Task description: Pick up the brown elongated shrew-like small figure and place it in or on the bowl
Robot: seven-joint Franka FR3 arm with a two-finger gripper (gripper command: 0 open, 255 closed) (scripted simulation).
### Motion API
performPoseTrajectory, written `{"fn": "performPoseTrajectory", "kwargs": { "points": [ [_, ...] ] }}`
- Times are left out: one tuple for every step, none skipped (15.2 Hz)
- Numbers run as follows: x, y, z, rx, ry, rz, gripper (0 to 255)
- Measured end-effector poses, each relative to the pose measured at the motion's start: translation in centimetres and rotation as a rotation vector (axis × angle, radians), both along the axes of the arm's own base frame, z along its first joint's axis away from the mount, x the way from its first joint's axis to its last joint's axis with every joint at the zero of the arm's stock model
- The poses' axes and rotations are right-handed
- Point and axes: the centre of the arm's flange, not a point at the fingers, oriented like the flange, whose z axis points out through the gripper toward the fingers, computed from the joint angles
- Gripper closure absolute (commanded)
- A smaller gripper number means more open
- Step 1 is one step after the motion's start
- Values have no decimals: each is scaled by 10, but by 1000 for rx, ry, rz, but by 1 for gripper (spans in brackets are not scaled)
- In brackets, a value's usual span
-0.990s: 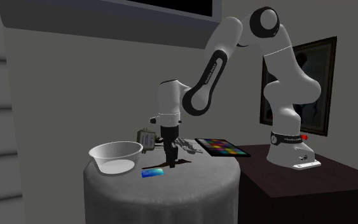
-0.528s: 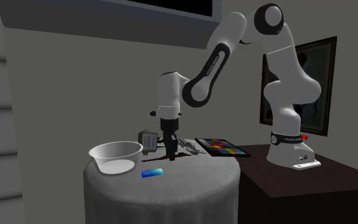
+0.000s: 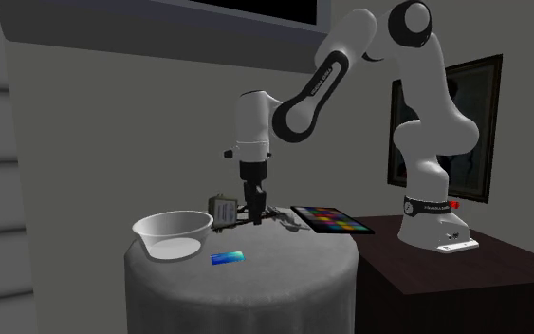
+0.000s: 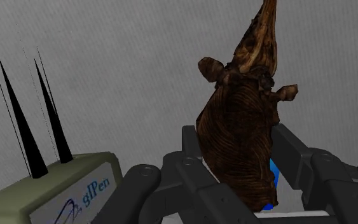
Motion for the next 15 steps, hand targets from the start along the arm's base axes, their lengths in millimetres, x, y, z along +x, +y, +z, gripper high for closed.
{"fn": "performPoseTrajectory", "kwargs": {
  "points": [
    [0, 0, 5, 0, 0, 0, 255],
    [1, -1, 11, 0, 0, 0, 255],
    [0, 0, 17, 0, 0, 0, 255],
    [0, 0, 23, 0, -1, 0, 255],
    [1, 0, 27, 0, -1, 0, 255],
    [0, 1, 32, 0, -1, 0, 255],
    [2, 0, 38, 0, -1, 0, 255],
    [2, 1, 43, 0, -1, 0, 255],
    [1, 0, 49, 0, -1, 0, 255],
    [2, 0, 54, 0, -1, 0, 255],
    [2, 0, 59, 0, -1, 0, 255],
    [1, 1, 65, 0, -1, 0, 255],
    [2, 0, 70, 0, -1, 0, 255],
    [2, 1, 75, 0, -1, 0, 255],
    [8, 1, 78, 0, -1, 0, 255]
  ]
}}
